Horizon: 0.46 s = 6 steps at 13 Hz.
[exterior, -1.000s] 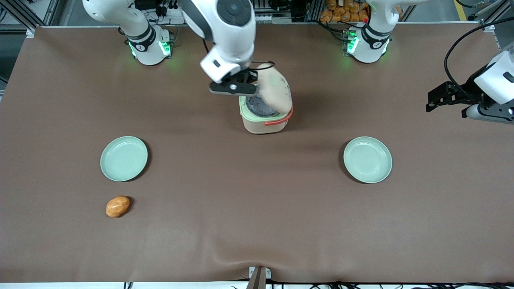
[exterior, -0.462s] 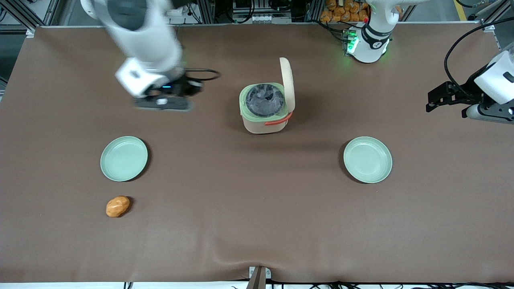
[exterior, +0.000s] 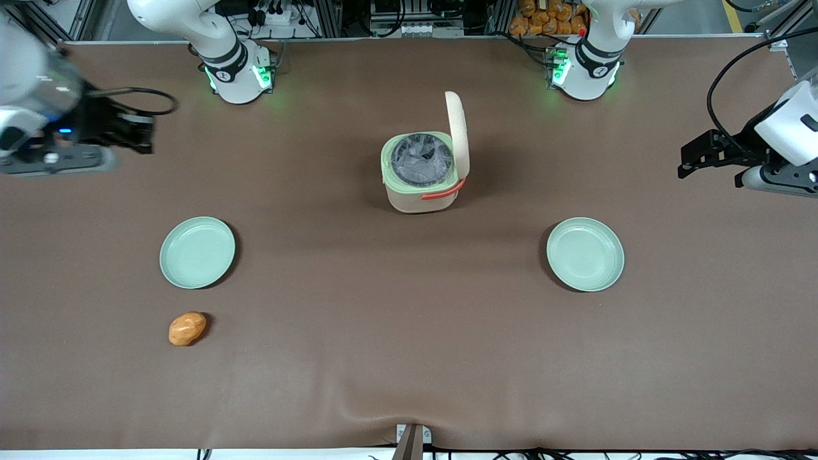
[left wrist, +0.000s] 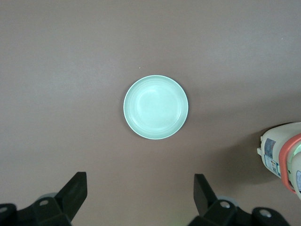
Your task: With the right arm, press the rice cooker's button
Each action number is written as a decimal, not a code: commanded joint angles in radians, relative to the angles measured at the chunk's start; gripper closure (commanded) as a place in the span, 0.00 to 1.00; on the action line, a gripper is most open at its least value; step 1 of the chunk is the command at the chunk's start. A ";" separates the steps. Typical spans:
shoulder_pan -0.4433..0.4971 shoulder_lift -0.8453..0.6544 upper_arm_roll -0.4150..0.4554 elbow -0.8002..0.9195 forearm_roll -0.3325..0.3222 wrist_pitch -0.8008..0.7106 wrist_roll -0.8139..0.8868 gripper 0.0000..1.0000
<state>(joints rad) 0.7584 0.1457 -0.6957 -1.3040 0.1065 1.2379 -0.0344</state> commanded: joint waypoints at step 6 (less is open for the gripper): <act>0.013 -0.009 -0.042 -0.008 -0.013 -0.005 -0.073 0.82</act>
<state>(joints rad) 0.7616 0.1458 -0.7348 -1.3061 0.1065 1.2379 -0.0940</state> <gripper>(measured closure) 0.841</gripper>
